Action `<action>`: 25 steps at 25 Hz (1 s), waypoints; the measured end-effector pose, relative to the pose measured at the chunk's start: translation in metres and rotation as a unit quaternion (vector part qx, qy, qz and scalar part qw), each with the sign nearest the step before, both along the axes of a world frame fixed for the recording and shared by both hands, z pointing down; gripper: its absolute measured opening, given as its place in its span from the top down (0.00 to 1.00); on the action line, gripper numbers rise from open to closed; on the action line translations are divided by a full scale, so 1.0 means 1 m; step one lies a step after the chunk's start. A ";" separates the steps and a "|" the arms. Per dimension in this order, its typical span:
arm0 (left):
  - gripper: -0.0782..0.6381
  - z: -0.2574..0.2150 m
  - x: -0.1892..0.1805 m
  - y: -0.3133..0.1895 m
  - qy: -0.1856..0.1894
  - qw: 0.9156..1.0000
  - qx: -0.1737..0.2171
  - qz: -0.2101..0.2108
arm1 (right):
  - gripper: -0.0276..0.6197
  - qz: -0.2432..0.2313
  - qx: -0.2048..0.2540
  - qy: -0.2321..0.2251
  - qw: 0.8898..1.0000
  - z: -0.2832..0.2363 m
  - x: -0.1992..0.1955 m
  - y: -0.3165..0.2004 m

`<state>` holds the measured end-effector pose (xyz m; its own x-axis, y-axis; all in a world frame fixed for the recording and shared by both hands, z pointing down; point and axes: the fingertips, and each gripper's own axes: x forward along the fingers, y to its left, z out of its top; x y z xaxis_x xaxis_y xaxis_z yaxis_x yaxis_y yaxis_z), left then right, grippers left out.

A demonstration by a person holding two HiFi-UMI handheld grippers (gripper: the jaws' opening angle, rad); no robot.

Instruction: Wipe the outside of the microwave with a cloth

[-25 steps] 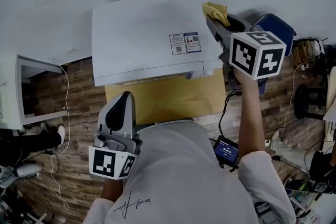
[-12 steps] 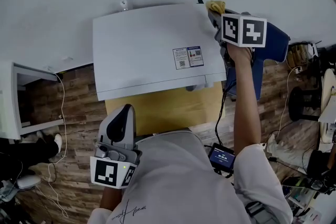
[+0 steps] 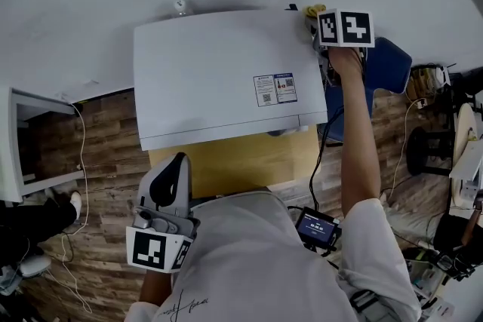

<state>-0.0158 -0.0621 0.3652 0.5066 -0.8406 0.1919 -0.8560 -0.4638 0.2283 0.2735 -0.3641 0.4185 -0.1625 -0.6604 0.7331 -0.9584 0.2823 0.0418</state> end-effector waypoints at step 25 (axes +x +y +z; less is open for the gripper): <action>0.90 0.010 -0.003 0.001 0.002 1.000 -0.005 -0.002 | 0.78 0.004 -0.004 0.039 0.999 0.008 -0.030 -0.001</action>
